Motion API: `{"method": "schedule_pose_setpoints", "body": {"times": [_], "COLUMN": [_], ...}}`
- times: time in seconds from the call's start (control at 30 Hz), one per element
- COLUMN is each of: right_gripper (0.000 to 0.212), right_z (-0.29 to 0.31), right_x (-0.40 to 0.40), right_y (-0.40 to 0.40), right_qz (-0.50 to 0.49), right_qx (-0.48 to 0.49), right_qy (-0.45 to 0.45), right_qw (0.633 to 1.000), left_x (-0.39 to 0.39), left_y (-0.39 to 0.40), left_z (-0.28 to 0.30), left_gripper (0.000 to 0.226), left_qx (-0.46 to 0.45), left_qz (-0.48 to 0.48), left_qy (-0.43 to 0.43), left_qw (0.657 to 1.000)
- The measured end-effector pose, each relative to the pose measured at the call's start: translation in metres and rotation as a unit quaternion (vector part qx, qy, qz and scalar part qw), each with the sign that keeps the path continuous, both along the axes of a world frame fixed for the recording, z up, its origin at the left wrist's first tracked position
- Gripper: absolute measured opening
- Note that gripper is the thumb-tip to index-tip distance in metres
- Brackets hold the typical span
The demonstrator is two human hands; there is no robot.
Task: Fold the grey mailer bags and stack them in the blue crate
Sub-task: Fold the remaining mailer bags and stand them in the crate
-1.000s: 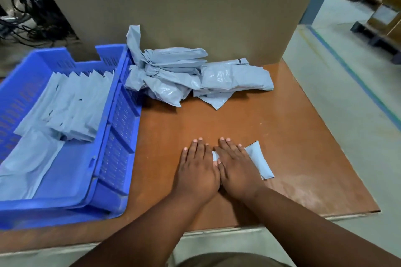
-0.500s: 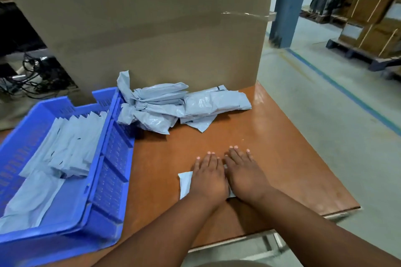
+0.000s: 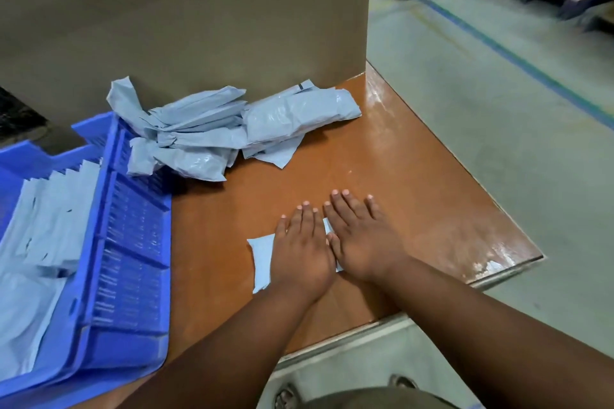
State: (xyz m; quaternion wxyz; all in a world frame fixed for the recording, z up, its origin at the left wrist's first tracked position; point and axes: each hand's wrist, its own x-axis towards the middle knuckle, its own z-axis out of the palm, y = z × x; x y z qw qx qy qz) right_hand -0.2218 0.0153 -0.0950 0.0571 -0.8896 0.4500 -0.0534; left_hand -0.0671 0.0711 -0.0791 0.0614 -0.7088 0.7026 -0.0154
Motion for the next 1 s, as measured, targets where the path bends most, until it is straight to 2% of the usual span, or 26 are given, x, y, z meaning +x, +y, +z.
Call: {"method": "schedule_pose_setpoints", "body": {"times": [0.2,0.33,0.43,0.6,0.8,1.0], "right_gripper": [0.071,0.071,0.07,0.066,0.07,0.074], "right_z": [0.011,0.019,0.035,0.054,0.034,0.013], "right_x": [0.0,-0.004,-0.011,0.009,0.052,0.049], "right_y": [0.002,-0.002,-0.001,0.025,0.052,0.06], "right_qz": [0.003,0.008,0.004,0.074,0.142,0.134], "right_qx": [0.035,0.048,0.068,-0.016,0.01,0.053], "right_qy": [0.036,0.026,0.017,-0.016,-0.018,-0.009], "right_qw": [0.999,0.998,0.998,0.997,0.99,0.99], "left_x": [0.001,0.009,0.021,0.056,0.067,0.069], "left_y": [0.004,0.014,0.027,0.063,0.085,0.091], "left_z": [0.011,0.024,0.035,0.028,0.004,-0.006], "left_gripper": [0.082,0.071,0.064,0.07,0.073,0.079], "left_qx": [0.02,0.01,-0.034,-0.081,-0.068,-0.057], "left_qz": [-0.012,-0.042,-0.016,0.031,-0.007,-0.012], "left_qy": [0.009,0.021,0.046,0.052,0.096,0.121], "left_qw": [1.0,0.999,0.998,0.995,0.993,0.991]}}
